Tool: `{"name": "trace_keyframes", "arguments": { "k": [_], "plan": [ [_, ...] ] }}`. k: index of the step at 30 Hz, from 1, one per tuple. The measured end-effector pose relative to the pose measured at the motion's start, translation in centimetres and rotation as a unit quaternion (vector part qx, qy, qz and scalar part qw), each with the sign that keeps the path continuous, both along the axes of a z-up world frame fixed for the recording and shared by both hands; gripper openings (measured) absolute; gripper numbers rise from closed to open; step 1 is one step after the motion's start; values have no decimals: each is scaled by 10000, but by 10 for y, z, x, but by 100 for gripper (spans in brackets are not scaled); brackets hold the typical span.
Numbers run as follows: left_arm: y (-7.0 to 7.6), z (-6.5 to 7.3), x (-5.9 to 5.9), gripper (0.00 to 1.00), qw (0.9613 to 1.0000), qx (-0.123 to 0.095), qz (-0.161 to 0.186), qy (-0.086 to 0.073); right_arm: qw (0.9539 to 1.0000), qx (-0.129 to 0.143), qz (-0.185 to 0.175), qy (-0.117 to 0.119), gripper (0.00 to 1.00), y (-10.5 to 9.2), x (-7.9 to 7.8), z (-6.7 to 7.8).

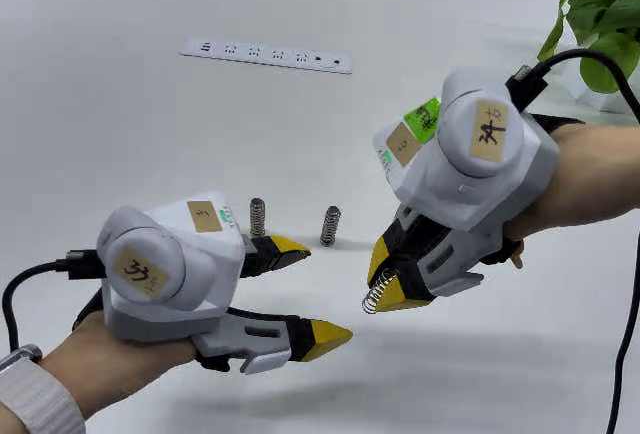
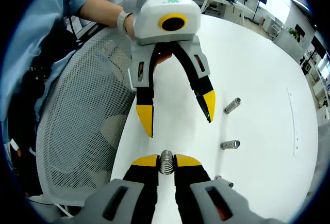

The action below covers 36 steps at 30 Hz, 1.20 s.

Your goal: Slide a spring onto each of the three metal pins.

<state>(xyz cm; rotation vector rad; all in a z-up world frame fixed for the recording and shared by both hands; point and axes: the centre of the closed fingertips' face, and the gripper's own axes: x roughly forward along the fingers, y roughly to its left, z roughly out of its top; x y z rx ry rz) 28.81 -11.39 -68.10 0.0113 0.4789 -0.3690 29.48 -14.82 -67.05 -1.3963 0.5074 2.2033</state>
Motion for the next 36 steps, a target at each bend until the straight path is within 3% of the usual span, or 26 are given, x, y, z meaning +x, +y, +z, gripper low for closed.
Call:
{"name": "trace_keyframes", "arguments": {
  "k": [11, 17, 24, 27, 36],
  "plan": [
    [32, -4, -17, 75, 9980, 62, 622, 53, 10000, -34, -20, -61, 12, -2, 8, 0],
    [46, -7, -27, 86, 9960, 88, 873, 172, 9999, -41, -46, -98, 12, -2, 14, 0],
    [66, -11, -39, 99, 9914, 188, 1273, 258, 9998, -64, -86, -146, 12, -5, 23, 3],
    [72, -14, -45, 100, 9901, 131, 1356, 339, 9997, -72, -116, -181, 12, -5, 29, 4],
    [78, -14, -51, 100, 9872, 59, 1564, 321, 9991, -72, -214, -365, 12, 1, 54, 7]
  ]
}}
